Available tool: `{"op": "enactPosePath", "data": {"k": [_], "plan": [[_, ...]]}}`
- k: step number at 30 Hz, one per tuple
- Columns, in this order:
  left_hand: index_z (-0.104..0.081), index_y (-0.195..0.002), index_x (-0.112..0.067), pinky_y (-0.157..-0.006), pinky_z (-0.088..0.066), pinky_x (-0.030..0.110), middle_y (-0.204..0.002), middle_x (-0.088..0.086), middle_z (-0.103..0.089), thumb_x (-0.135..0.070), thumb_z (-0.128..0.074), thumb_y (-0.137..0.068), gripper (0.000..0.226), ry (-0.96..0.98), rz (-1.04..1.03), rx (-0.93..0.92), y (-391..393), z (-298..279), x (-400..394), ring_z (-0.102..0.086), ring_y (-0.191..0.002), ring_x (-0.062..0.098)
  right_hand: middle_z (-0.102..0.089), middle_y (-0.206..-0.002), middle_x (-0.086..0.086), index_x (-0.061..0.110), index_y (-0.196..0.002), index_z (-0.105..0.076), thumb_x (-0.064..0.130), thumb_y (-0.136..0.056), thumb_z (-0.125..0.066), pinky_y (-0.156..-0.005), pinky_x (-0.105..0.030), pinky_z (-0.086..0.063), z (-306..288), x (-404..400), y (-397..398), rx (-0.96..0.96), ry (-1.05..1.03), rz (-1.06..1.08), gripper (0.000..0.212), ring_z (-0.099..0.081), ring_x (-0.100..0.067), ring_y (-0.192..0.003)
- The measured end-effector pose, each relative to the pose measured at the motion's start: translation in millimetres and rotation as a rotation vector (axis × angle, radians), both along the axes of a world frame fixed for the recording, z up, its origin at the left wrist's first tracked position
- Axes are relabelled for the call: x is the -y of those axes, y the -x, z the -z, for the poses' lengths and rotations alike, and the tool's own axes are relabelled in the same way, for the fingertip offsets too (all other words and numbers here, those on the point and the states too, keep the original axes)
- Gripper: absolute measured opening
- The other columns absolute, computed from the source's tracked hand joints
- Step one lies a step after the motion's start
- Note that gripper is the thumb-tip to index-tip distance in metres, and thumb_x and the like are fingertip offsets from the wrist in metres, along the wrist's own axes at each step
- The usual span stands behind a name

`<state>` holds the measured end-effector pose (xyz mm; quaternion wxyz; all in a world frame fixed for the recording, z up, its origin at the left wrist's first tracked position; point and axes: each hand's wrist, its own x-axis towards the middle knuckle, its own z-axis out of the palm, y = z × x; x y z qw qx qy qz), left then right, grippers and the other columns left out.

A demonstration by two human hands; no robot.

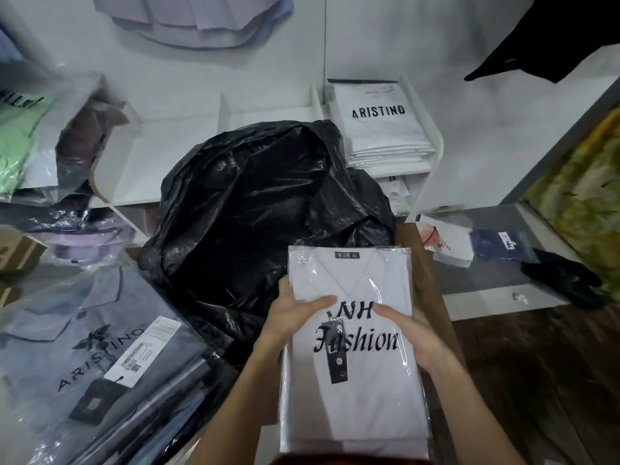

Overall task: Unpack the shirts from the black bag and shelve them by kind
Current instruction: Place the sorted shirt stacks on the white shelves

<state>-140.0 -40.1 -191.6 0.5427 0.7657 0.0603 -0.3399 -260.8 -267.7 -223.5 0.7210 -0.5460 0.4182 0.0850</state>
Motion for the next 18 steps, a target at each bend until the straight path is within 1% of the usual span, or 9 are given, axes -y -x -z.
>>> {"op": "enactPosePath", "data": {"k": [3,5,8,10,12,14,15,17,18], "plan": [[-0.069,-0.124,-0.009,-0.084,-0.062,0.039,-0.106,0.009,-0.079,-0.03,-0.092,-0.073,0.059,0.209,-0.017,-0.211,6,-5,1,-0.077,-0.097,0.028,-0.076,-0.117,-0.001,0.021,-0.131,-0.065,0.048,-0.051,-0.101,-0.097,-0.041,-0.058,-2,0,-1,-0.022,0.01,0.015,0.092,-0.073,-0.02,-0.108],[-0.069,-0.125,-0.01,-0.072,-0.062,0.031,-0.105,0.008,-0.079,-0.019,-0.087,-0.079,0.05,0.223,-0.015,-0.208,2,-13,1,-0.077,-0.095,0.025,-0.077,-0.113,0.002,0.022,-0.127,-0.067,0.046,-0.053,-0.101,-0.099,-0.04,-0.056,-11,-1,-5,0.006,0.034,0.026,0.084,-0.072,-0.017,-0.106],[-0.061,-0.13,-0.017,-0.071,-0.061,0.027,-0.108,0.002,-0.079,-0.021,-0.091,-0.075,0.062,0.248,-0.031,-0.063,-9,-30,5,-0.077,-0.095,0.019,-0.078,-0.11,0.004,0.025,-0.127,-0.067,0.041,-0.055,-0.1,-0.097,-0.041,-0.057,-38,1,-16,0.108,0.104,-0.002,0.081,-0.073,-0.017,-0.105],[-0.055,-0.134,-0.021,-0.082,-0.062,0.036,-0.12,0.004,-0.075,-0.029,-0.097,-0.066,0.081,0.279,-0.039,0.097,-18,-48,9,-0.076,-0.102,0.02,-0.078,-0.109,0.002,0.024,-0.126,-0.065,0.032,-0.059,-0.098,-0.092,-0.042,-0.06,-63,6,-23,0.242,0.157,0.008,0.075,-0.074,-0.02,-0.103],[-0.051,-0.138,-0.021,-0.088,-0.06,0.042,-0.129,0.007,-0.069,-0.022,-0.098,-0.065,0.087,0.365,-0.026,0.301,-22,-73,9,-0.072,-0.112,0.024,-0.079,-0.108,-0.001,0.018,-0.125,-0.064,0.023,-0.057,-0.094,-0.083,-0.04,-0.063,-86,13,-27,0.387,0.207,0.01,0.074,-0.076,-0.02,-0.1],[-0.054,-0.138,-0.012,-0.089,-0.06,0.042,-0.127,0.01,-0.07,-0.009,-0.095,-0.069,0.081,0.403,-0.003,0.453,-19,-92,5,-0.071,-0.114,0.026,-0.079,-0.109,-0.003,0.011,-0.119,-0.067,0.023,-0.053,-0.094,-0.083,-0.035,-0.062,-102,21,-28,0.518,0.265,-0.005,0.072,-0.076,-0.021,-0.101],[-0.061,-0.131,-0.005,-0.088,-0.061,0.042,-0.119,0.012,-0.074,-0.007,-0.094,-0.068,0.072,0.394,0.002,0.492,-14,-98,3,-0.073,-0.109,0.026,-0.079,-0.107,-0.004,0.011,-0.114,-0.069,0.026,-0.051,-0.095,-0.083,-0.032,-0.061,-104,24,-27,0.556,0.274,-0.024,0.069,-0.076,-0.02,-0.101],[-0.076,-0.106,0.003,-0.086,-0.062,0.041,-0.096,0.012,-0.079,-0.01,-0.093,-0.065,0.046,0.342,0.042,0.522,-4,-92,-1,-0.077,-0.095,0.025,-0.08,-0.104,-0.005,0.013,-0.106,-0.074,0.033,-0.047,-0.1,-0.083,-0.028,-0.06,-100,26,-22,0.545,0.264,-0.099,0.067,-0.076,-0.019,-0.099],[-0.08,-0.094,0.001,-0.085,-0.062,0.037,-0.09,0.008,-0.08,-0.008,-0.092,-0.064,0.034,0.327,0.071,0.517,1,-83,-2,-0.078,-0.091,0.022,-0.079,-0.104,-0.006,0.015,-0.104,-0.076,0.036,-0.046,-0.102,-0.085,-0.029,-0.06,-93,25,-19,0.504,0.254,-0.136,0.067,-0.076,-0.019,-0.1]]}}
